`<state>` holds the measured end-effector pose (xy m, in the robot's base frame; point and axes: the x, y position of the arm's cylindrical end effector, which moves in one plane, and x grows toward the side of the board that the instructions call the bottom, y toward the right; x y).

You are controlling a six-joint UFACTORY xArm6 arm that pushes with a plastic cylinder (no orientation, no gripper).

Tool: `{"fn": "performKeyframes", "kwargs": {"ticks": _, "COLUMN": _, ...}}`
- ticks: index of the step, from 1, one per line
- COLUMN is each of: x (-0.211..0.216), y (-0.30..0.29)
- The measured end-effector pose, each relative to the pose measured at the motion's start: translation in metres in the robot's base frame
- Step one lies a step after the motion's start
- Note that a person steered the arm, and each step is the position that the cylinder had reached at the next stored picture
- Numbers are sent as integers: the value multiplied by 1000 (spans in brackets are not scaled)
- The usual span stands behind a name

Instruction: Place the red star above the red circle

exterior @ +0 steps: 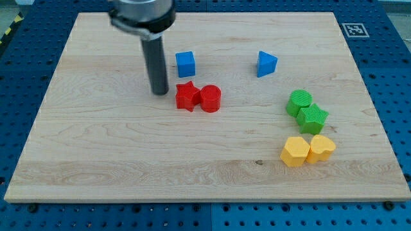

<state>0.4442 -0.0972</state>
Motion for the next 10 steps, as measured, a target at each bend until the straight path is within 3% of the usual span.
{"fn": "performKeyframes", "kwargs": {"ticks": 1, "x": 41, "y": 22}}
{"fn": "performKeyframes", "kwargs": {"ticks": 2, "x": 40, "y": 43}}
{"fn": "performKeyframes", "kwargs": {"ticks": 10, "x": -29, "y": 61}}
